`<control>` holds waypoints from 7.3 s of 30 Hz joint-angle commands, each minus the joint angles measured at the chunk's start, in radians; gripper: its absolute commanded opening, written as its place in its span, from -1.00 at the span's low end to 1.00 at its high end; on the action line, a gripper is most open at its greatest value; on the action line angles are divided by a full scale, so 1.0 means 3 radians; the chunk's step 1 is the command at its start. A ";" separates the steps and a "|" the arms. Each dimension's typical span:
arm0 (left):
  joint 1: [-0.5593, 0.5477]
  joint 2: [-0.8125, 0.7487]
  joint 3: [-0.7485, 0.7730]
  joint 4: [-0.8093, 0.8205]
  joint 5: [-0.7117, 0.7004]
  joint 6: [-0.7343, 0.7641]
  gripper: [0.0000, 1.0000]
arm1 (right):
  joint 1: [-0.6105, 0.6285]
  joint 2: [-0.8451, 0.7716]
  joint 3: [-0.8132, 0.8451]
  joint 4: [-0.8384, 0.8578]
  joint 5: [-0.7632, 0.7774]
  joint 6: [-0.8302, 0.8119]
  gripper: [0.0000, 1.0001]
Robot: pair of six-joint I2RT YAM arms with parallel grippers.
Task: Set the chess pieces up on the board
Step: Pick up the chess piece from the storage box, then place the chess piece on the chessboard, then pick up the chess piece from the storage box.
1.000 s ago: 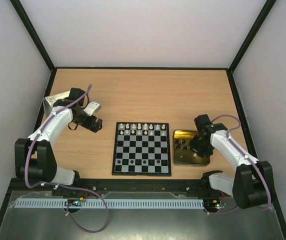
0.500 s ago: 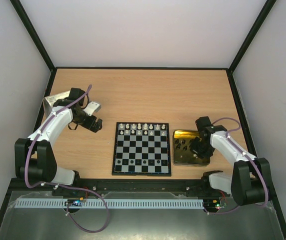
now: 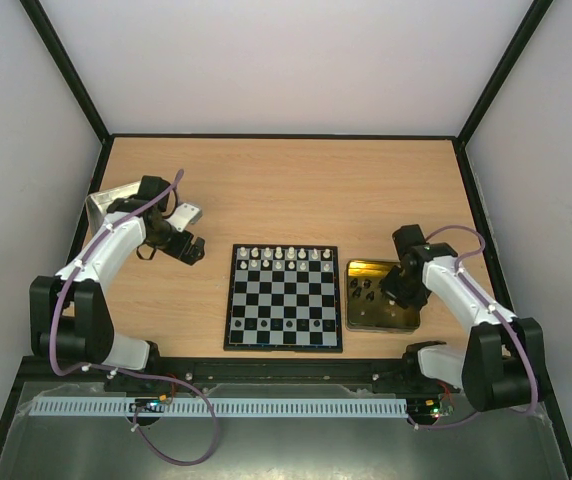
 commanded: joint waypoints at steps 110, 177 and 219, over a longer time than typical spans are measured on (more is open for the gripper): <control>-0.0093 0.0058 -0.0026 0.0002 0.0080 -0.0118 0.98 | 0.1769 0.2053 0.2416 -0.0225 0.0205 -0.0026 -0.61; -0.0119 -0.0249 0.0139 -0.0149 0.0318 -0.0305 0.98 | 0.0807 0.0899 0.1026 -0.0134 -0.0177 -0.0624 -0.54; -0.0200 -0.0138 0.0086 -0.0075 0.0344 -0.0318 0.98 | 0.0935 0.1317 0.1054 0.0121 -0.0143 -0.0655 -0.60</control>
